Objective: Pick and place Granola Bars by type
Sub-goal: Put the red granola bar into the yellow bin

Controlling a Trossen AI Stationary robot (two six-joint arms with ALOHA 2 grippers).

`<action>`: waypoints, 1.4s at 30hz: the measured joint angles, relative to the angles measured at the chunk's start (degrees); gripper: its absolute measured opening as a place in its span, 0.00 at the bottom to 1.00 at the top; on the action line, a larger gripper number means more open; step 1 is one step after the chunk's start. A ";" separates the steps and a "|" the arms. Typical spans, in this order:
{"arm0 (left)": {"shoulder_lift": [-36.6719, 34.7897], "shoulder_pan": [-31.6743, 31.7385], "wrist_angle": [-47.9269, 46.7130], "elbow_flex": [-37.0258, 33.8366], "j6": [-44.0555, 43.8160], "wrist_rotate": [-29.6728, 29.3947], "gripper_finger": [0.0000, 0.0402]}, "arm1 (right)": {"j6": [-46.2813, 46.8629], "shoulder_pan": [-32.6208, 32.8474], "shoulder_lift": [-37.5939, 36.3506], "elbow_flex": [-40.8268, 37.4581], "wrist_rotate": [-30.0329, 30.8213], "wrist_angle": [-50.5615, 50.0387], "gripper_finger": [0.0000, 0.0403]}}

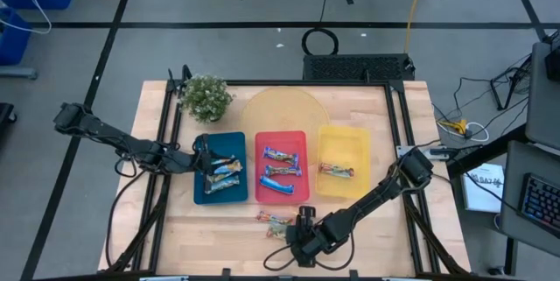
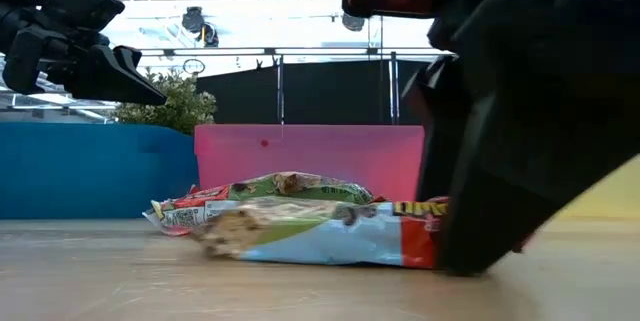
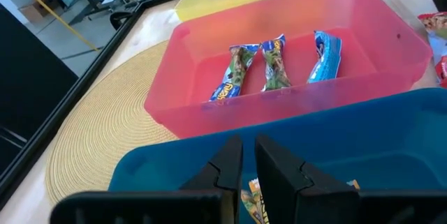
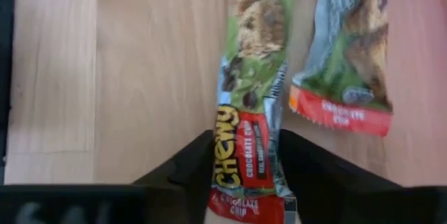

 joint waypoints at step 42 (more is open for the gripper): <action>0.00 0.00 -0.07 0.00 -0.15 -0.01 0.12 | 9.81 -6.87 -40.76 -14.04 22.30 -52.99 0.12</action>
